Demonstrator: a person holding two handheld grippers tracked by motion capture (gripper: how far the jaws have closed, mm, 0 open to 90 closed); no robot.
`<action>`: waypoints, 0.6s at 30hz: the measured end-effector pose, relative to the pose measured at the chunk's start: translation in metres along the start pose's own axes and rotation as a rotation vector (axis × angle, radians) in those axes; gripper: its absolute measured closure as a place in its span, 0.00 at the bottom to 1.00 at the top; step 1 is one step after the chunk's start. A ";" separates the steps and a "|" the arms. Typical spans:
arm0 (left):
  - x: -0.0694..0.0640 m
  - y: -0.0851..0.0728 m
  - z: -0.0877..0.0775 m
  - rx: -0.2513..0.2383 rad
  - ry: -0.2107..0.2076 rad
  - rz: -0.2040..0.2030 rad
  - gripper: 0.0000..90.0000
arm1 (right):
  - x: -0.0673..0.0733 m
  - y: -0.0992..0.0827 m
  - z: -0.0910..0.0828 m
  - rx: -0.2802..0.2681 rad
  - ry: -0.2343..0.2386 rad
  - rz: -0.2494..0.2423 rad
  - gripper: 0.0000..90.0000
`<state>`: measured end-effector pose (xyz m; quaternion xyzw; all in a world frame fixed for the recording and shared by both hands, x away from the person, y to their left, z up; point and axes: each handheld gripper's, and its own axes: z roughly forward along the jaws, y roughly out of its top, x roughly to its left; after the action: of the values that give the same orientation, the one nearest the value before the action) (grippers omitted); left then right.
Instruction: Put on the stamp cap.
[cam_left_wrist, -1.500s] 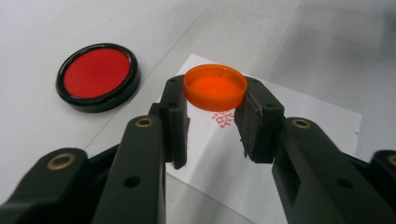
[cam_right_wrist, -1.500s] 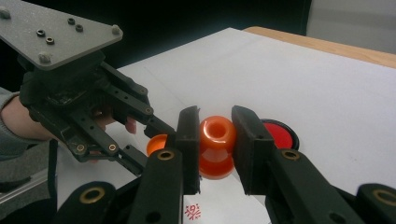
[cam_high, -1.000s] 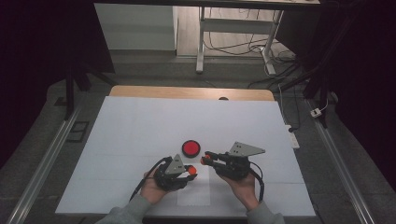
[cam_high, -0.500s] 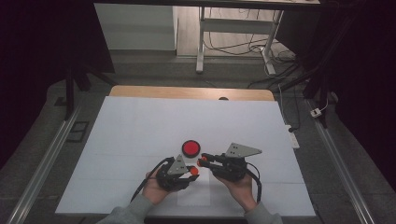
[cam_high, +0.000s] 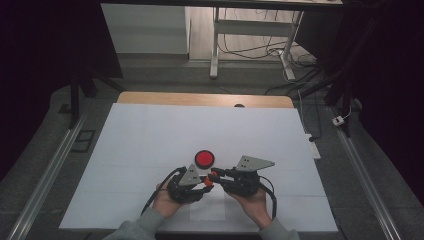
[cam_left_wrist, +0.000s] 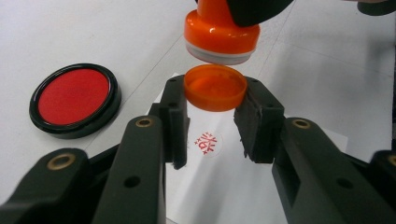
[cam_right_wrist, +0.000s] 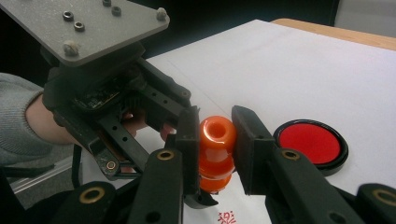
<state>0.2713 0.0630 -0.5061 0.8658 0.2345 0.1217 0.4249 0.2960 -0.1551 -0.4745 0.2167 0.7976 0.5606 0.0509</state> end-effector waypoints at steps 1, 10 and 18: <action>0.000 0.000 0.000 0.001 0.000 0.001 0.72 | 0.000 0.000 0.000 0.000 -0.001 -0.001 0.80; 0.000 0.001 -0.001 -0.005 0.001 -0.004 0.72 | 0.001 -0.002 0.003 0.010 0.002 -0.005 0.80; -0.001 0.001 -0.001 -0.009 0.002 0.000 0.72 | 0.001 -0.003 0.004 0.018 0.005 -0.004 0.80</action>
<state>0.2705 0.0631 -0.5044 0.8638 0.2344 0.1235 0.4286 0.2952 -0.1519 -0.4785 0.2141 0.8032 0.5538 0.0481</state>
